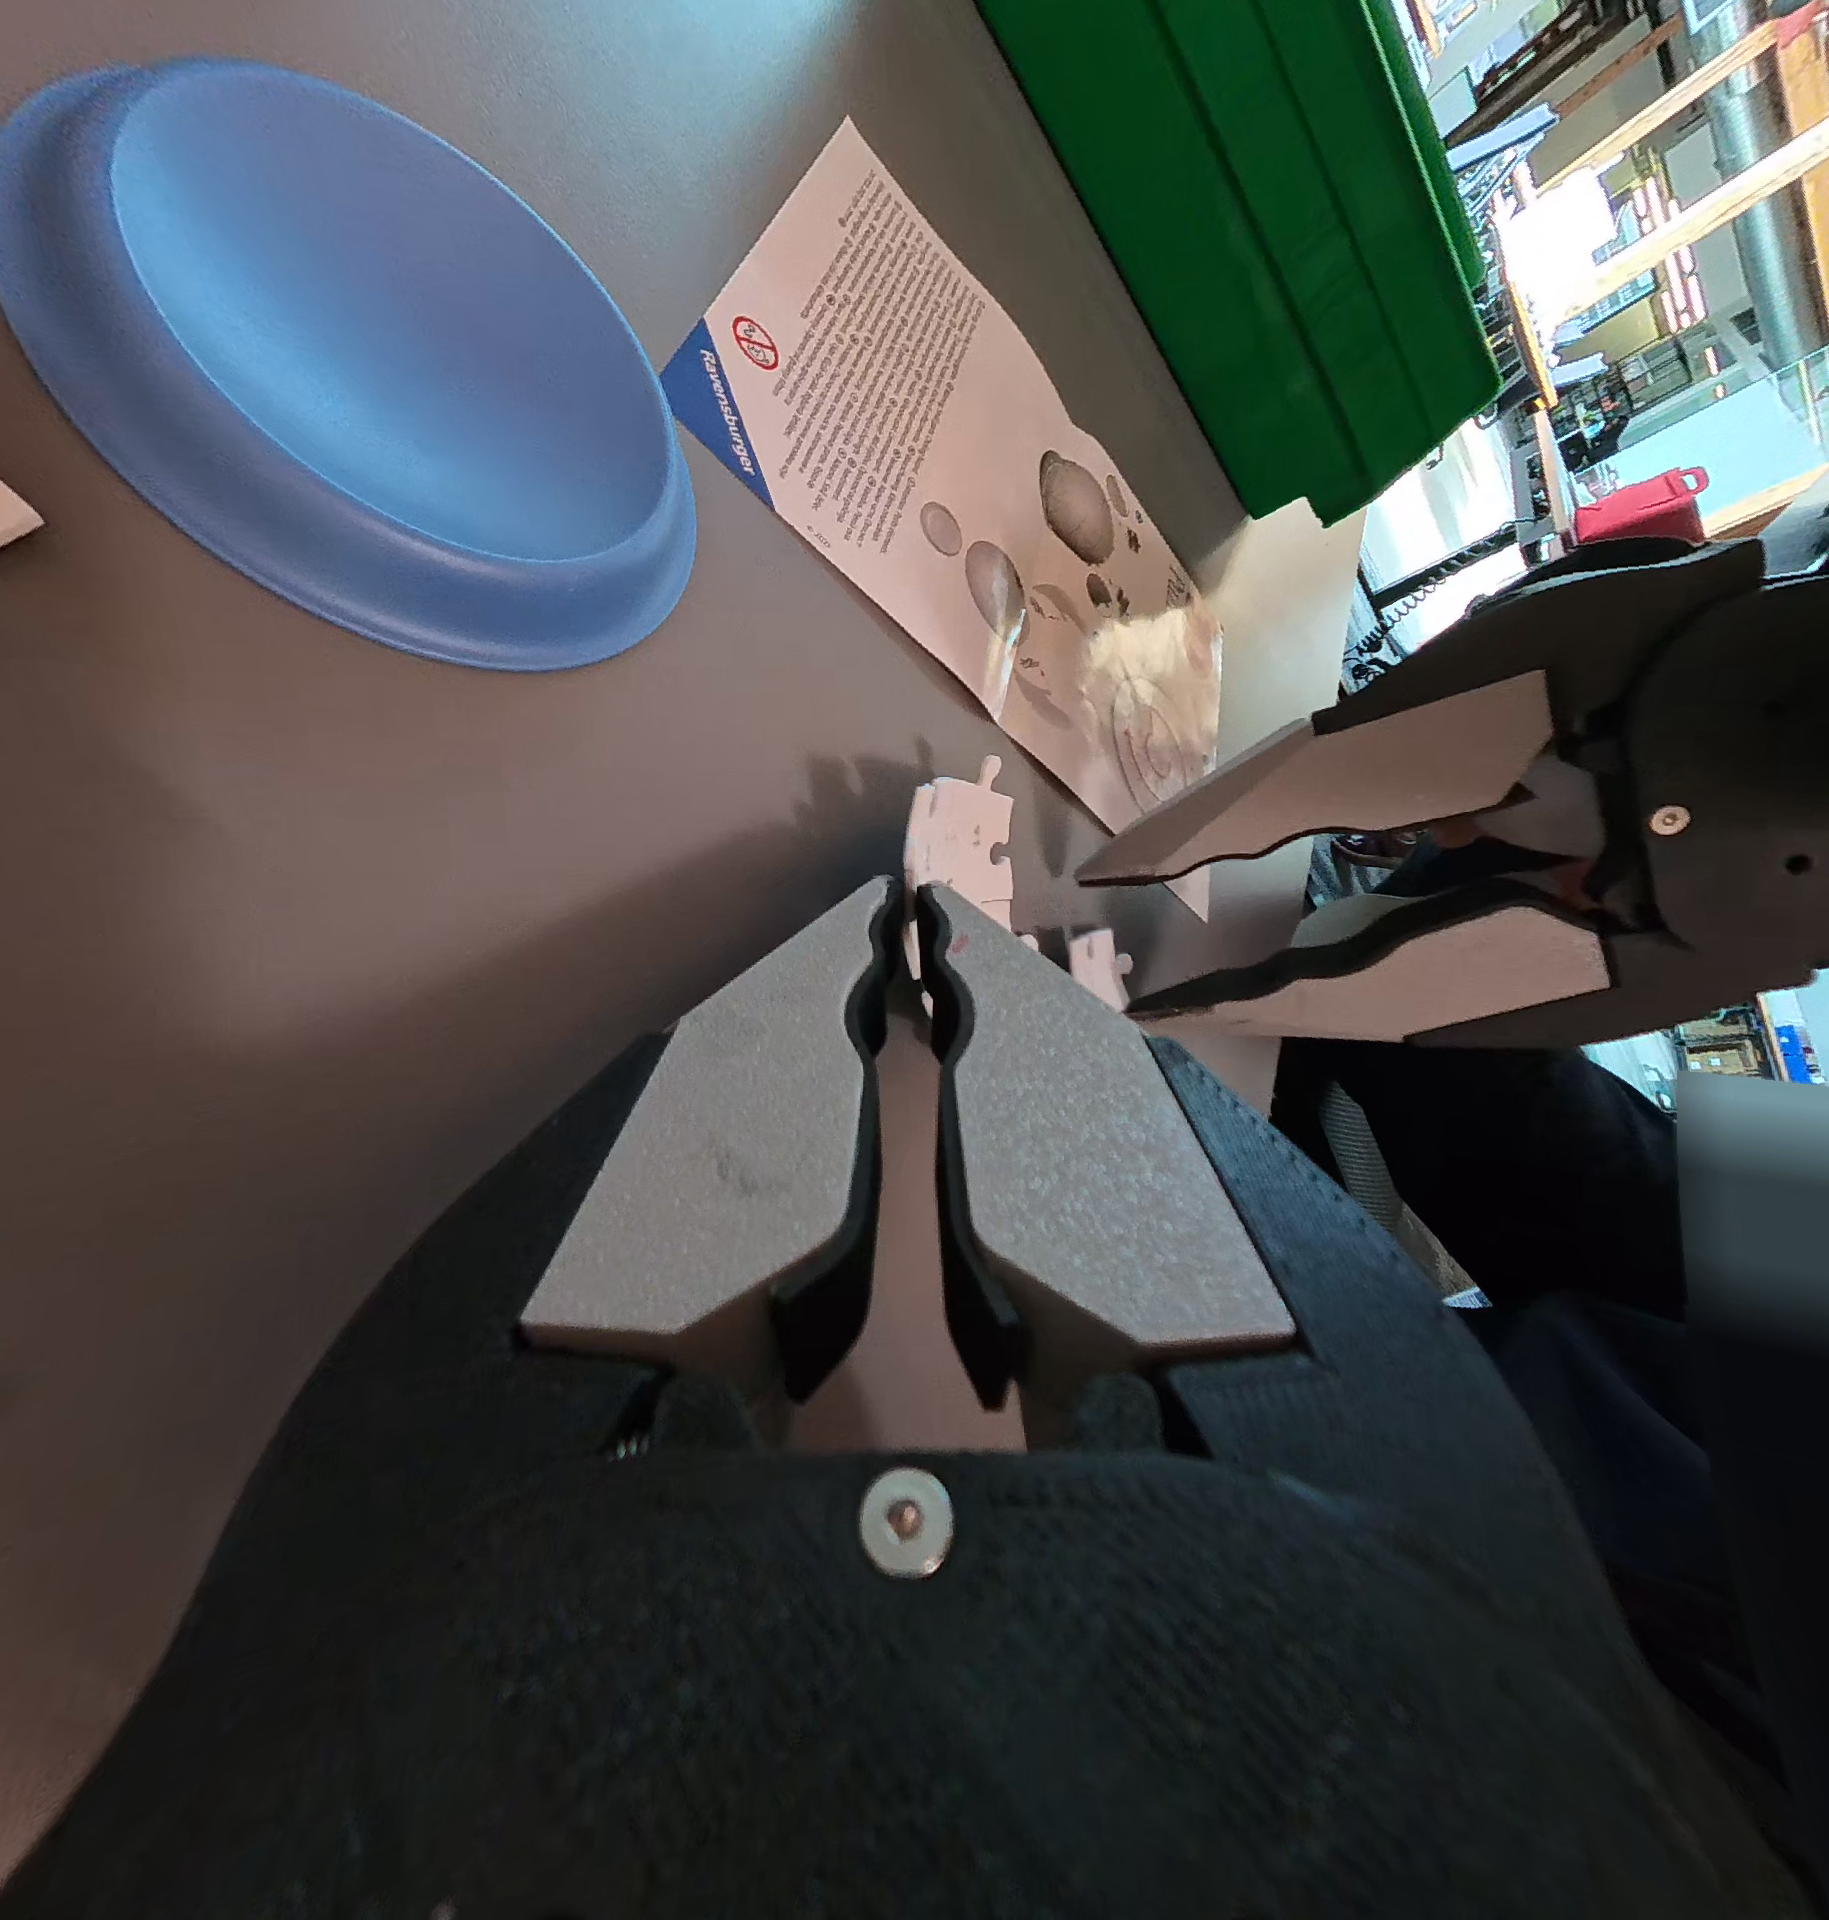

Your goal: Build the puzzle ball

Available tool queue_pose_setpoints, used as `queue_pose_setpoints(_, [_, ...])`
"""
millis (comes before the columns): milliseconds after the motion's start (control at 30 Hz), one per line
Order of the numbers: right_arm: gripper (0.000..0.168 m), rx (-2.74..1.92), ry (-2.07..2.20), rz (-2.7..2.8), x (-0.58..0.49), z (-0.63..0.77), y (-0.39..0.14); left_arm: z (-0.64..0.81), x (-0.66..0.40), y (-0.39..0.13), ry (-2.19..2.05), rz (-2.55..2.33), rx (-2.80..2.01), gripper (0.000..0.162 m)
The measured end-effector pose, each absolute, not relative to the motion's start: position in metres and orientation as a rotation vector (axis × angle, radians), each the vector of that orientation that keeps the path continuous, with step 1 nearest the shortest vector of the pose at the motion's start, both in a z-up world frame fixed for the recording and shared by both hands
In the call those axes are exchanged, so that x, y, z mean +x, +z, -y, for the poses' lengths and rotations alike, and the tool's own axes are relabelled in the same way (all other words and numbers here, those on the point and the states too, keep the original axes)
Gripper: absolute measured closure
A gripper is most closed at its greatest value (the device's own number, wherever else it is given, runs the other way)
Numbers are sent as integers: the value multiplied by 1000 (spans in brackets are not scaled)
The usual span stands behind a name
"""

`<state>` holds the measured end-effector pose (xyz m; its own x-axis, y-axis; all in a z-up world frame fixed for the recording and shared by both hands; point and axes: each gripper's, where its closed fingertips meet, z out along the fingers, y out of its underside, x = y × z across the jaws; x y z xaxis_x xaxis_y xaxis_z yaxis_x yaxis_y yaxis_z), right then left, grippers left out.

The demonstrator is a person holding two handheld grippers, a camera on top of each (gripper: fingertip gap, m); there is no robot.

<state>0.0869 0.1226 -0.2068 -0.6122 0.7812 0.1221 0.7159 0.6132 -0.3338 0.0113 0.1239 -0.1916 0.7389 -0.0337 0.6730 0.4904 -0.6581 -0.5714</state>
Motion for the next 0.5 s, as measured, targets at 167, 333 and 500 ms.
queue_pose_setpoints(167, [132,-1238,425,2564,89,-120,-197,-124,12,-192,-850,340,-2153,162])
queue_pose_setpoints(333, [128,-1227,375,2595,91,-121,-207,-124,12,-192,-850,339,-2153,162])
queue_pose_setpoints(500, [136,-1236,407,2607,90,-120,-209,-124,12,-192,-851,338,-2151,162])
